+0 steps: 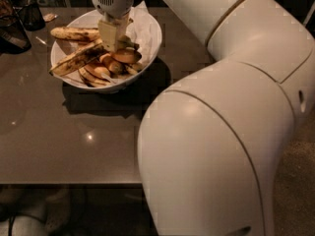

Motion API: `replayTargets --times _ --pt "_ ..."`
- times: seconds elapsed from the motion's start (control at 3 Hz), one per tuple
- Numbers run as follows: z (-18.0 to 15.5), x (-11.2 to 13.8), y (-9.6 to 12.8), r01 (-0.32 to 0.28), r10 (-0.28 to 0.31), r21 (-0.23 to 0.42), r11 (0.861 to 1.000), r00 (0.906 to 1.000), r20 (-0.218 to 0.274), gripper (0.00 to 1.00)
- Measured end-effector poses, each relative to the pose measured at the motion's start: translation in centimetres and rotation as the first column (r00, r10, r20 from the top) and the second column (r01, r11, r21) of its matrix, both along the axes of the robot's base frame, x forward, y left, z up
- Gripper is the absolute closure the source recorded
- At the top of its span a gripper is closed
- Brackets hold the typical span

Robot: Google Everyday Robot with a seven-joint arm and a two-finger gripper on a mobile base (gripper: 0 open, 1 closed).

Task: Pick banana from white bowl

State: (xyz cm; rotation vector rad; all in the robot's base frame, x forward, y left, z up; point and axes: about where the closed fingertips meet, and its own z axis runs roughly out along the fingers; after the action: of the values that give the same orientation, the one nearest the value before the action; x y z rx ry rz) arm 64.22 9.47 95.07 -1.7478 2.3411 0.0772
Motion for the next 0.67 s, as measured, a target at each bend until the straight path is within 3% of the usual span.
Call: replayTargets --times 0.33,0.67 --pt "0.0 0.0 0.0 0.0 0.0 0.0 1.0 1.0 0.0 0.99" --pt "1.0 -0.4 0.1 -0.019 0.018 0.029 0.999 0.9985 0.051 1.0"
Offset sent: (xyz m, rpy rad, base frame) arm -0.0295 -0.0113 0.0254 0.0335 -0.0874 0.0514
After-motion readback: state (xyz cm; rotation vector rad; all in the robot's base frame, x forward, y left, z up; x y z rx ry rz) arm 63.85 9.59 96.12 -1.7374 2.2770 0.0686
